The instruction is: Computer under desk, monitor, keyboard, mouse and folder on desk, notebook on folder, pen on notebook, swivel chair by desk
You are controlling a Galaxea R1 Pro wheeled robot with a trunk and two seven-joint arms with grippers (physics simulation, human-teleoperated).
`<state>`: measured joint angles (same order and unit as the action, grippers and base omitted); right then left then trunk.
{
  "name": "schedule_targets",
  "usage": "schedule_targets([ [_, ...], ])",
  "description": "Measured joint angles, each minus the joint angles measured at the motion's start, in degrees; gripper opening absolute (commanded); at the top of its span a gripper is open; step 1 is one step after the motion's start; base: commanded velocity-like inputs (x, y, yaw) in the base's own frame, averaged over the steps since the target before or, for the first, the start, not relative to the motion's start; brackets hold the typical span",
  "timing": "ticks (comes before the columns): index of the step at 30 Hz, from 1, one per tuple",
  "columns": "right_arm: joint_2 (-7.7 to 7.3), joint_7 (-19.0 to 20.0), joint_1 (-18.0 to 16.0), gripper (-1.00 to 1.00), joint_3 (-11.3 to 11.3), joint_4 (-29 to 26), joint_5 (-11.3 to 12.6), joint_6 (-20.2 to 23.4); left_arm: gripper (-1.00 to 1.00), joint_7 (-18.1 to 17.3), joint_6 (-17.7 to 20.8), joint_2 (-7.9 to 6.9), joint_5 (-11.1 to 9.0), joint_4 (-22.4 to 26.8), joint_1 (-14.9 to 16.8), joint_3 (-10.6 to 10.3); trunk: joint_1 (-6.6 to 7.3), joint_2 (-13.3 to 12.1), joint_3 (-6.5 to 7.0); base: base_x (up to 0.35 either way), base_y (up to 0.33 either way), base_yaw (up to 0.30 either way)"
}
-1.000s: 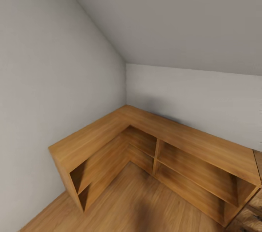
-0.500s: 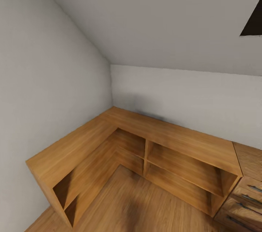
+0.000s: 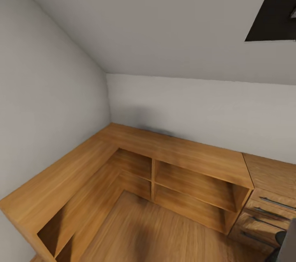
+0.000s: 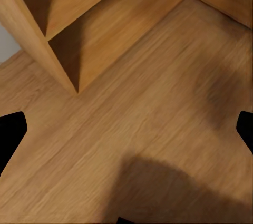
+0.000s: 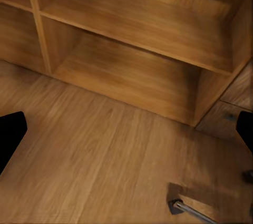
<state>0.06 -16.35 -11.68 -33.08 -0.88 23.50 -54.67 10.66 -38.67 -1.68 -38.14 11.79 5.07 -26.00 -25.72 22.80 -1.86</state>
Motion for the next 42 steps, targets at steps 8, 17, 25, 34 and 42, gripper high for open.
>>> schedule_targets([
  [8, 0.01, 0.11, 0.01, 1.0, 0.0, 0.0, 0.0, 0.69, 1.0, 0.0, 0.0, 0.01, 0.0, 0.0, 0.0, 0.02, 0.0, 0.0, 0.0, 0.238, 0.204, -0.273],
  [17, 0.02, 0.15, 0.04, 1.0, -0.01, -0.41, -0.08, 4.22, 1.0, 0.11, -0.16, 0.05, 0.0, -0.03, 0.0, 0.03, 0.0, 0.0, 0.0, 0.214, 0.195, -0.273],
  [25, 0.02, 0.15, 0.01, 1.0, 0.0, -0.81, -0.08, 4.99, 1.0, 0.13, -0.26, 0.02, -0.01, -0.31, 0.0, 0.0, 0.0, 0.0, 0.0, 0.194, 0.211, -0.274],
  [34, 0.02, 0.15, -0.01, 1.0, -0.01, -0.86, -0.09, 4.86, 1.0, 0.16, -0.72, 0.03, -0.01, -0.33, 0.0, 0.03, -0.02, -0.01, 0.0, 0.054, 0.056, -0.273],
  [42, -0.01, 0.15, -0.01, 1.0, 0.0, -0.86, -0.08, 4.81, 1.0, 0.17, -0.77, 0.02, 0.0, -0.35, 0.0, 0.03, -0.05, -0.01, 0.0, -0.131, 0.002, -0.273],
])
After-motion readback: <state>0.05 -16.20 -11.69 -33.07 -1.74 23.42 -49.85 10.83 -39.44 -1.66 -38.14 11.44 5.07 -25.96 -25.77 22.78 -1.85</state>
